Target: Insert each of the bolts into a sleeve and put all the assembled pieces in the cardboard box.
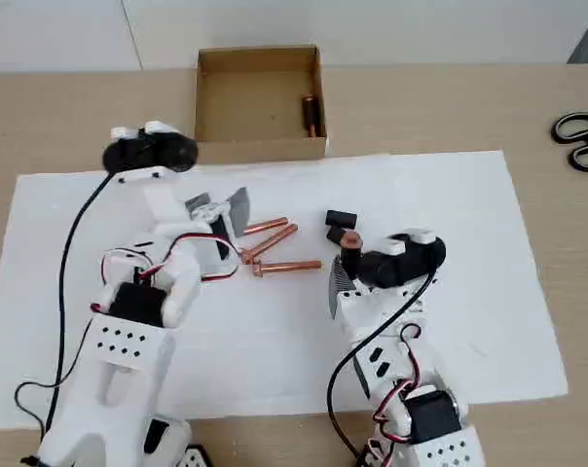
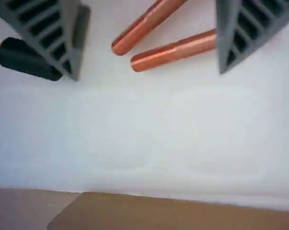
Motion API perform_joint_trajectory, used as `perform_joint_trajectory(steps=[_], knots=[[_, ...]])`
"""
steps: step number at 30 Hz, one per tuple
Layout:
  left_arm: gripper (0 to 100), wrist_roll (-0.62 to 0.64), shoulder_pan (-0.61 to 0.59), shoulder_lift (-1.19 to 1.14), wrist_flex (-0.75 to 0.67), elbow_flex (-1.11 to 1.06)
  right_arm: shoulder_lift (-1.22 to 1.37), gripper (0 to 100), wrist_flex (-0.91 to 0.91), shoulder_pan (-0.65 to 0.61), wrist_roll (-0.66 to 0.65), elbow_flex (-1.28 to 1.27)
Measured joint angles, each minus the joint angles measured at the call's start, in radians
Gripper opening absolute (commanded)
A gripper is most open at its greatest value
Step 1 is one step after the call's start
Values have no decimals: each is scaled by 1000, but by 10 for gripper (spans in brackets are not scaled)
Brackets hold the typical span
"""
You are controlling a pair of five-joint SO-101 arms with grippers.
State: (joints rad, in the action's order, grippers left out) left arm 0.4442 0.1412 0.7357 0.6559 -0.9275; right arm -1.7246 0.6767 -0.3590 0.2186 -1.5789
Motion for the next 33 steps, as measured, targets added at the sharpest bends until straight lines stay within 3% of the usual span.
perform_joint_trajectory(steps=[5,24,33], knots=[[181,0,-9,0,37,0,255,2,3,14,0,284],[180,0,-74,0,75,0,1850,2,-38,91,-68,1669],[178,0,-74,0,114,0,2463,2,-38,107,-68,2236]])
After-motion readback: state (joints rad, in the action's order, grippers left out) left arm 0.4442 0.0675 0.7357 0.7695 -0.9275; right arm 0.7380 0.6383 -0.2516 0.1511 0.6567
